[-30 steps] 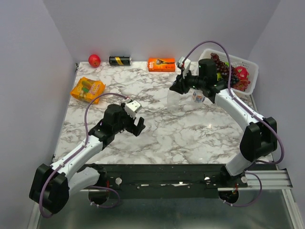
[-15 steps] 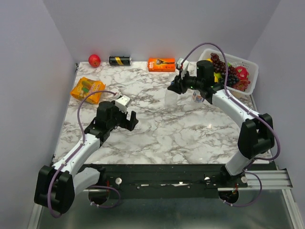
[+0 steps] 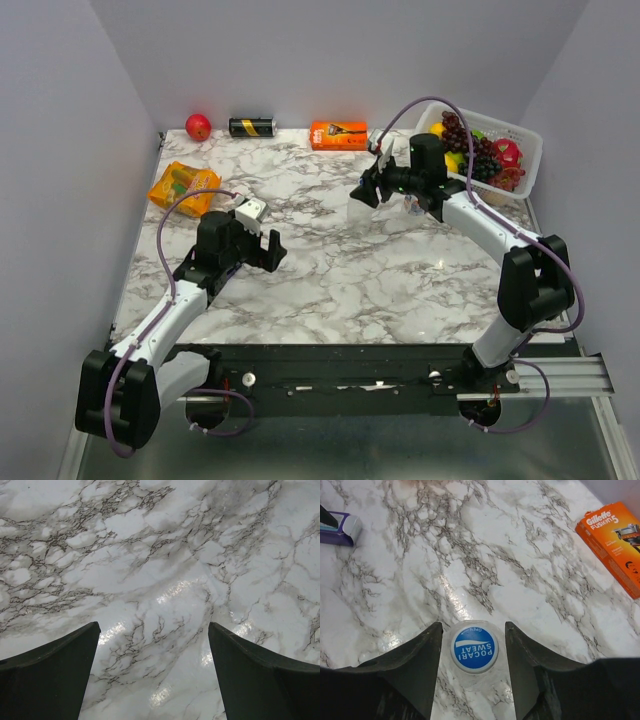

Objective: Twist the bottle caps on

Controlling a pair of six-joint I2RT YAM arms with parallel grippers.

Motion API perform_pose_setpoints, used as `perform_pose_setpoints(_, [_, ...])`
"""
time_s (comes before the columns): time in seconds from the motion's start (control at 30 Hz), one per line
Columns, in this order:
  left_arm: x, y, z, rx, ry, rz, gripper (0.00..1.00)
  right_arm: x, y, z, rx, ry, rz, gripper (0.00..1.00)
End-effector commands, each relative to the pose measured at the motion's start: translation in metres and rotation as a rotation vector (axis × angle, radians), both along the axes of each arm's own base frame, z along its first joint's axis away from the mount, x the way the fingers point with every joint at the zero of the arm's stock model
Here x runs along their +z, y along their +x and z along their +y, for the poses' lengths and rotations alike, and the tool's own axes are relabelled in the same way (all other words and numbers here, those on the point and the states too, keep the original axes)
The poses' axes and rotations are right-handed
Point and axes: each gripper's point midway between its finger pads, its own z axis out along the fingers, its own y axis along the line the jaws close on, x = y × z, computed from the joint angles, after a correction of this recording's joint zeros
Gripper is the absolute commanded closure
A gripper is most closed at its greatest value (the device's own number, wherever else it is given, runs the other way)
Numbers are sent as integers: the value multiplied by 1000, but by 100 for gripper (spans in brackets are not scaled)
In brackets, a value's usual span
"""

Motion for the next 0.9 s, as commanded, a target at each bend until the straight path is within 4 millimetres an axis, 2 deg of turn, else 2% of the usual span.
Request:
perform_pose_setpoints(0.0, [5, -3, -3, -19, -36, -11, 1, -3, 2, -2, -9, -2, -10, 33])
perform_pose_setpoints(0.27, [4, -4, -4, -26, -45, -2, 1, 3, 0, -2, -9, 7, -16, 27])
perform_pose_setpoints(0.4, [8, 0, -5, -29, -52, -23, 1, 10, 0, -1, -5, 18, -24, 20])
perform_pose_setpoints(0.47, [8, 0, -5, -29, -52, -24, 1, 13, -2, 0, -1, 24, -25, 12])
perform_pose_setpoints(0.5, [8, 1, -5, -26, -52, -23, 1, 15, -1, 0, -3, 25, -27, 1])
perform_pose_setpoints(0.57, [7, 1, -4, -23, -51, -23, 1, 20, -1, 0, -6, 30, -37, 1])
perform_pose_setpoints(0.7, [11, 3, -5, -26, -55, -35, 1, 46, -7, -3, -16, 40, -41, 0])
perform_pose_setpoints(0.77, [13, 4, -7, -30, -63, -39, 1, 75, -12, -6, -29, 63, -72, 1])
perform_pose_setpoints(0.8, [16, 6, -7, -27, -67, -51, 1, 80, -17, -9, -32, 62, -65, 0])
perform_pose_setpoints(0.83, [17, 8, -8, -26, -71, -55, 1, 97, -25, -11, -30, 74, -93, 1])
perform_pose_setpoints(0.87, [18, 8, -8, -27, -75, -59, 1, 105, -29, -12, -27, 78, -102, 0])
